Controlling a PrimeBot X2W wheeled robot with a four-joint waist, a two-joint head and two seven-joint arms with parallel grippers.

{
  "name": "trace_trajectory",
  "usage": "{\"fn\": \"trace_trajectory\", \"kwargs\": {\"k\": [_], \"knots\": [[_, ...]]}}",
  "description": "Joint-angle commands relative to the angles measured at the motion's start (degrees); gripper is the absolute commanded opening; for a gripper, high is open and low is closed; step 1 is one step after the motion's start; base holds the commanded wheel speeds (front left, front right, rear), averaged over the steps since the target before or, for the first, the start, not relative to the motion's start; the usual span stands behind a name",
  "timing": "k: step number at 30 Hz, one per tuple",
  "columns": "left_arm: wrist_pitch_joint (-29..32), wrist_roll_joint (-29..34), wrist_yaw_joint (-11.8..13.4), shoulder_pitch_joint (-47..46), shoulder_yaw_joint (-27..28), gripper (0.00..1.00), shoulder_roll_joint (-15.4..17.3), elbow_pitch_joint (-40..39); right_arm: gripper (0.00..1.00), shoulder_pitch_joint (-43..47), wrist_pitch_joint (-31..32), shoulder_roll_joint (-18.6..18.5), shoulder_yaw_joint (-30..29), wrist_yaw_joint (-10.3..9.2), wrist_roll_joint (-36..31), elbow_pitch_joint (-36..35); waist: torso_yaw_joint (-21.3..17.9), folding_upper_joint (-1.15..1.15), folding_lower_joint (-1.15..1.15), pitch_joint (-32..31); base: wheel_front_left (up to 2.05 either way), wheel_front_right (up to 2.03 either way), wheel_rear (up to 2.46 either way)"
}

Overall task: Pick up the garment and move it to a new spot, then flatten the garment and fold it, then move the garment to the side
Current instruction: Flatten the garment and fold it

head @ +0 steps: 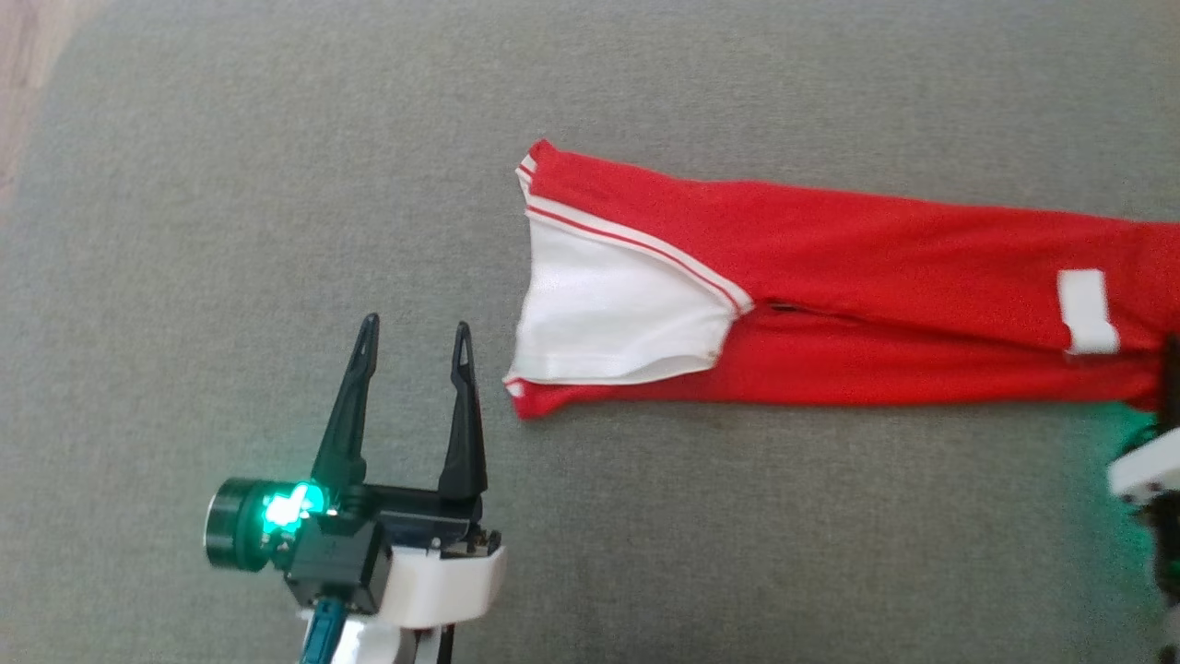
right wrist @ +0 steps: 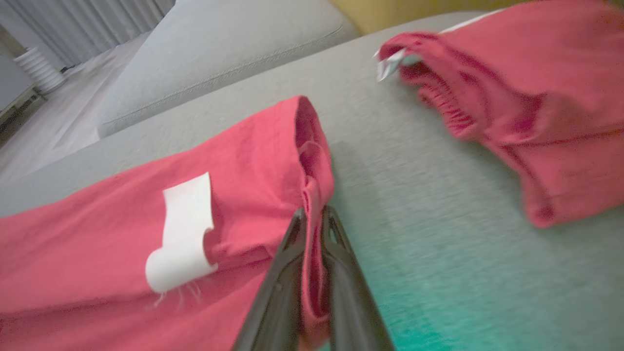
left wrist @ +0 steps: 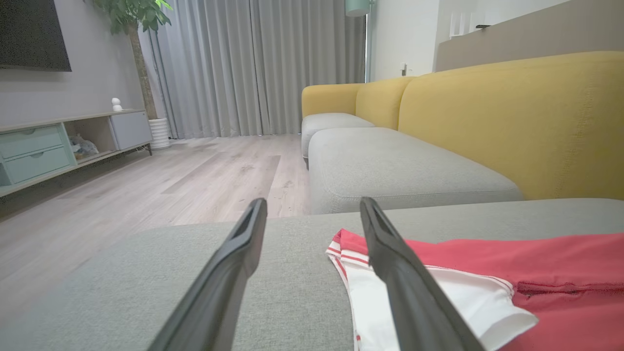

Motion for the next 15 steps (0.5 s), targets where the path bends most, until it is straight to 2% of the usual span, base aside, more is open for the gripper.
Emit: {"fn": "trace_trajectory", "kwargs": {"k": [1,7,10,15], "knots": [[-0.29,0.73,-0.48,-0.37,2.59,1.0,-0.19,-1.42,0.0,0.19,-0.93,-2.86,-0.35,0.37,-0.31,-2.21,-0.54,0.0,0.0,-0.4,0.0,0.0,0.0],[-0.29,2.45,-3.5,1.1,5.11,1.0,-1.69,-0.52,0.0,0.28,-0.48,-7.77,-2.06,0.37,-0.87,-8.11,-2.16,0.0,0.0,-1.49,0.0,0.0,0.0],[-0.29,2.95,-4.98,1.71,6.0,1.0,-2.48,0.14,0.0,-0.81,0.2,-7.21,0.64,0.37,0.69,-14.65,-2.52,0.0,0.0,-2.13,0.0,0.0,0.0],[-0.29,3.93,-7.21,2.08,6.87,1.0,-3.86,0.92,0.0,-2.27,1.61,-3.75,9.99,0.37,1.98,-26.42,-2.21,0.0,0.0,-2.36,0.0,0.0,0.0]]}}
